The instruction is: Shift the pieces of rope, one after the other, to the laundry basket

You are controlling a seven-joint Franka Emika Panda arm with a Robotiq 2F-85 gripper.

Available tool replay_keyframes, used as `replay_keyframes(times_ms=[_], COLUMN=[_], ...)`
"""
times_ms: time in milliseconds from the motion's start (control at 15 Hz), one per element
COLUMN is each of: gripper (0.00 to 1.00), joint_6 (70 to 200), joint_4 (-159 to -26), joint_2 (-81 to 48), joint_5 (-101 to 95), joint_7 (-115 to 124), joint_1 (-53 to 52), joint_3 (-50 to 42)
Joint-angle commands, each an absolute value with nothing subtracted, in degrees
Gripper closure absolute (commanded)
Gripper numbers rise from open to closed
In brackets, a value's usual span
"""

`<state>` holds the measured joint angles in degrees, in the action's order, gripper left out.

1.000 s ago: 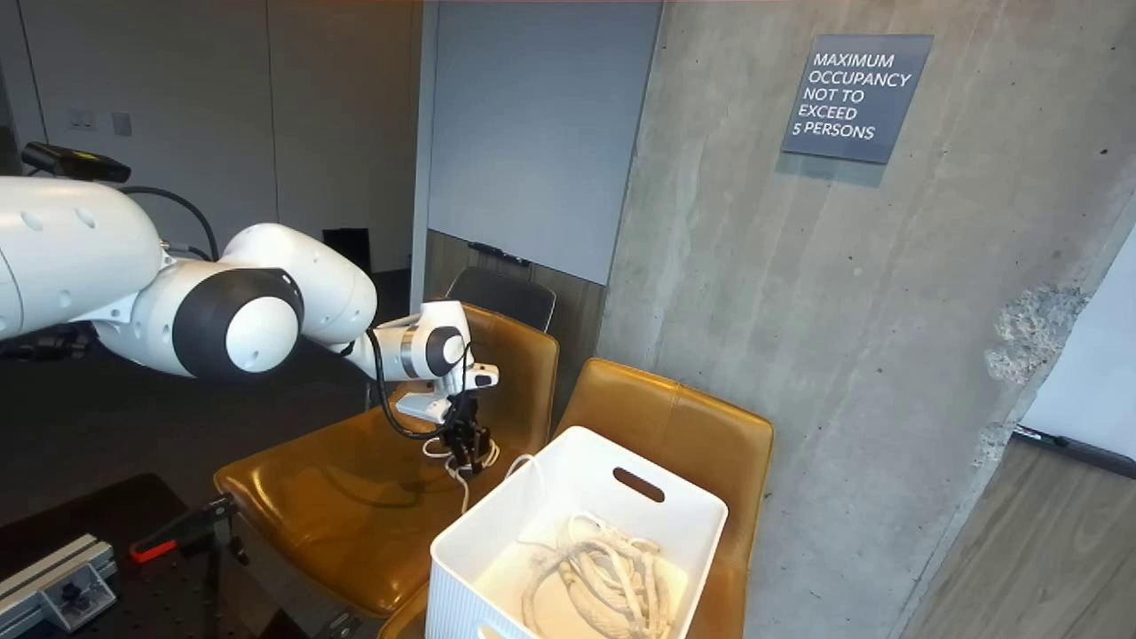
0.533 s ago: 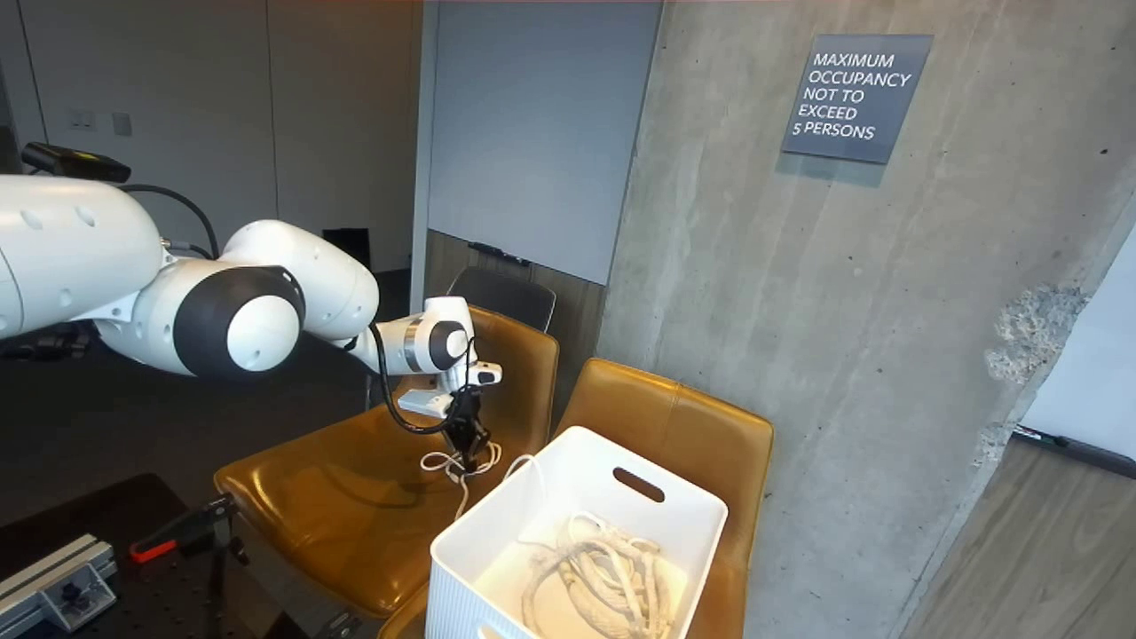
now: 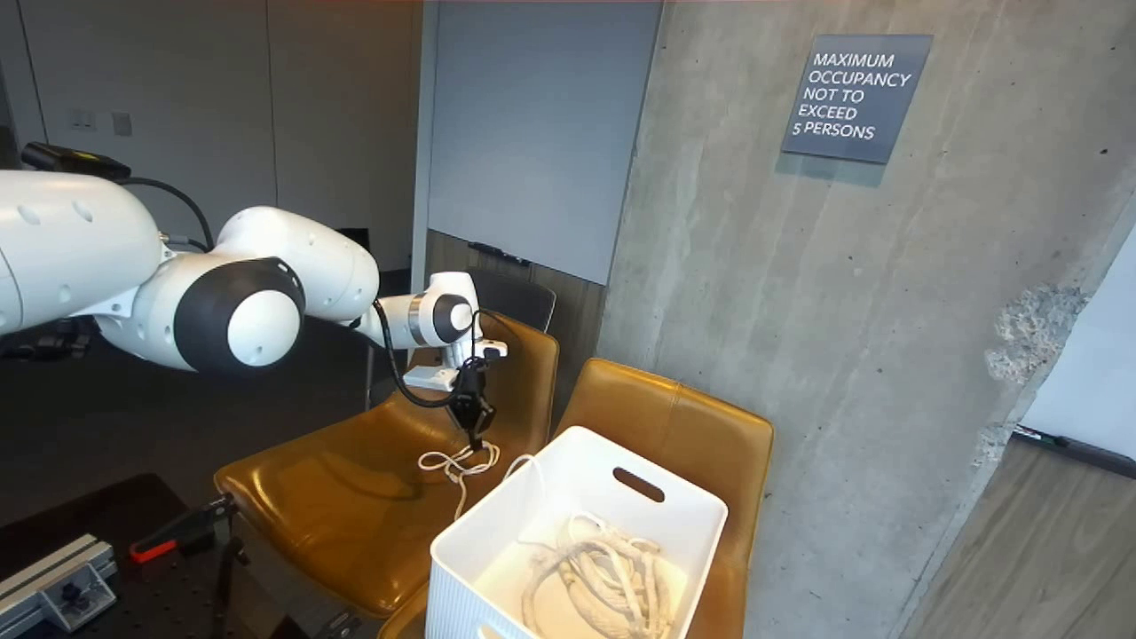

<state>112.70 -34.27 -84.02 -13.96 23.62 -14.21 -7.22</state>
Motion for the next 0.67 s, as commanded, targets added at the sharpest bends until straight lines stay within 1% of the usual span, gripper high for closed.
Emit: replay_keyframes(times_ms=[0, 467, 533, 600], gripper=[0.73, 0.23, 0.17, 0.08], joint_6=[110.11, 110.71, 112.65, 112.85], joint_4=[-32.41, -29.68, -34.22, -34.28], joint_2=[-84.31, -87.57, -85.04, -85.14], joint_5=[-13.17, -11.70, -11.78, -11.48], joint_7=[22.29, 22.14, 22.49, 22.46], joint_1=[-13.96, -13.44, -13.36, -13.16], joint_3=[-6.39, -5.80, -5.59, -5.57])
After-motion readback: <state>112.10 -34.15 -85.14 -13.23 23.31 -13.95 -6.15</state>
